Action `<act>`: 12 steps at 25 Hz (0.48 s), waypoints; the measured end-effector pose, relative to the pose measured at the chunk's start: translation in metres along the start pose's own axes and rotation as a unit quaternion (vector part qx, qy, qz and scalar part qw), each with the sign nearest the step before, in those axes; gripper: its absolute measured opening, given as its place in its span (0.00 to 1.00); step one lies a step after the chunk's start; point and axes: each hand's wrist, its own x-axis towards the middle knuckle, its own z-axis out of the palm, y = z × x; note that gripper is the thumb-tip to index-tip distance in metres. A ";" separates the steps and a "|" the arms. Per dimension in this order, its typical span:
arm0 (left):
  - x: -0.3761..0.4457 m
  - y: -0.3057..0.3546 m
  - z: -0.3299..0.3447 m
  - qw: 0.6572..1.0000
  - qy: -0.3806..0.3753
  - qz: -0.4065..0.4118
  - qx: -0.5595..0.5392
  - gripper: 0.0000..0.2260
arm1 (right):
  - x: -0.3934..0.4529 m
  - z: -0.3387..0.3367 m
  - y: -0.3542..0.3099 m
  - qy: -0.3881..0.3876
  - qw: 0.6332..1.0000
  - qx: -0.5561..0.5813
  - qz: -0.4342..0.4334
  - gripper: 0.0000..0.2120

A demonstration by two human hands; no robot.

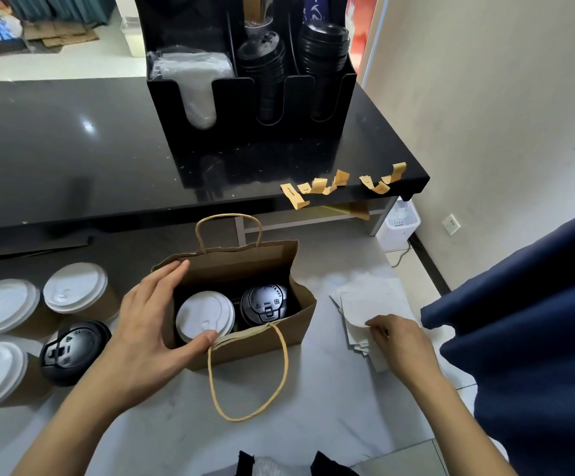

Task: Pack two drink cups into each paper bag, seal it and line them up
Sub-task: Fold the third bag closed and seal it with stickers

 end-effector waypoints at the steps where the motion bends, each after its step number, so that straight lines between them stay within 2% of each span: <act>1: -0.001 0.000 0.000 1.000 0.001 0.001 0.000 0.44 | -0.001 0.000 0.000 -0.004 1.000 0.004 0.001 0.11; 4: -0.001 0.001 0.000 1.000 0.000 0.003 0.003 0.44 | -0.004 0.001 0.002 -0.081 0.997 0.012 0.003 0.10; 6: -0.001 0.001 0.000 1.000 -0.001 0.003 0.002 0.44 | -0.005 0.001 0.003 -0.090 0.996 0.012 -0.012 0.13; 8: -0.002 0.002 0.000 1.000 -0.001 0.006 0.002 0.44 | -0.004 0.000 0.002 -0.012 0.999 0.018 -0.030 0.15; 10: -0.001 0.003 0.000 1.000 -0.002 0.008 0.002 0.43 | -0.002 -0.001 0.002 0.101 0.994 0.009 -0.042 0.12; 12: -0.002 0.004 -0.001 1.000 -0.004 0.007 0.002 0.43 | -0.001 0.000 0.001 0.170 0.983 -0.008 -0.063 0.11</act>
